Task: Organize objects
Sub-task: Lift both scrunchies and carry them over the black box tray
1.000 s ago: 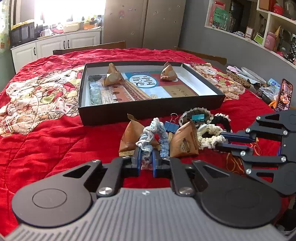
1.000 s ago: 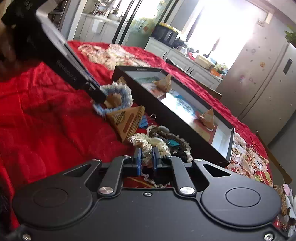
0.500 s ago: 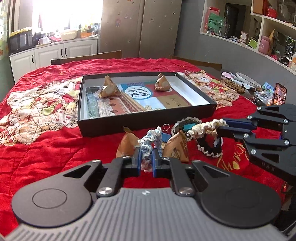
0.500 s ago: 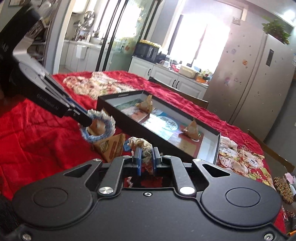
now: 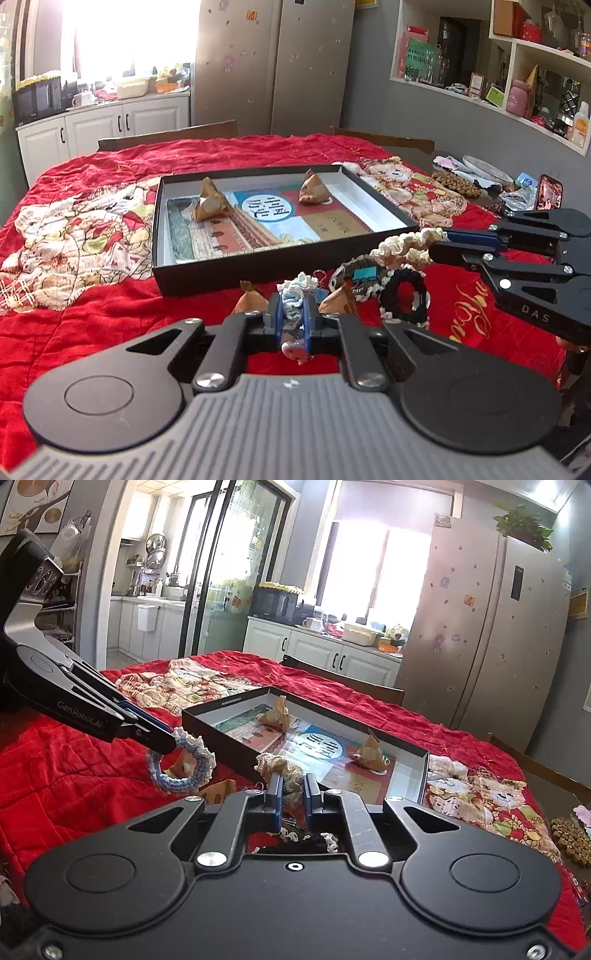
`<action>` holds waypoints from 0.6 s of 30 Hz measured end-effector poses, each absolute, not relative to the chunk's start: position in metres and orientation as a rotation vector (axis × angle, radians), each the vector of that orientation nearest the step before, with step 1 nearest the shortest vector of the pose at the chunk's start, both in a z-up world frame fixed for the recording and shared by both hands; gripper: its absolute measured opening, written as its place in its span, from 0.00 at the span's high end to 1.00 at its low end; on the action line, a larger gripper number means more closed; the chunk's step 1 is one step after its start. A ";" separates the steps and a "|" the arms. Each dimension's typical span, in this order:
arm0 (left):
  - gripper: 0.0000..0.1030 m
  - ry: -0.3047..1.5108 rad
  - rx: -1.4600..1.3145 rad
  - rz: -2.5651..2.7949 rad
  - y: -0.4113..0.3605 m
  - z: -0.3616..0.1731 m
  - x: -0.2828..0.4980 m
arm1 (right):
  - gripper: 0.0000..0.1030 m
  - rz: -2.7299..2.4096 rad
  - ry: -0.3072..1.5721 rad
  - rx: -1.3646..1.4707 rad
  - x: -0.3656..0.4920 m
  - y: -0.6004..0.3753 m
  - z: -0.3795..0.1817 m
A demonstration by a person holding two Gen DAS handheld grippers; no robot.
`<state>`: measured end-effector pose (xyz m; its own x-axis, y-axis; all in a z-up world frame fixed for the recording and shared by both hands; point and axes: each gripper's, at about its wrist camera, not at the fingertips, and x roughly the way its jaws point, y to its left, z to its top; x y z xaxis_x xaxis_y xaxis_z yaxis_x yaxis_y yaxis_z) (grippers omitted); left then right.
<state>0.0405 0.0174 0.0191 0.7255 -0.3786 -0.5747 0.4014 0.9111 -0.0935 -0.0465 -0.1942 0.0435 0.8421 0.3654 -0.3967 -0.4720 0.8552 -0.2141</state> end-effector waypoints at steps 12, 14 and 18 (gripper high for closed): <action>0.87 0.582 0.048 -0.446 0.010 0.032 0.043 | 0.89 0.436 0.344 -0.297 -0.045 -0.196 0.051; 0.87 0.573 0.049 -0.447 0.009 0.034 0.045 | 0.89 0.430 0.340 -0.295 -0.044 -0.196 0.054; 0.87 0.559 0.052 -0.450 0.005 0.038 0.051 | 0.89 0.422 0.332 -0.296 -0.041 -0.197 0.059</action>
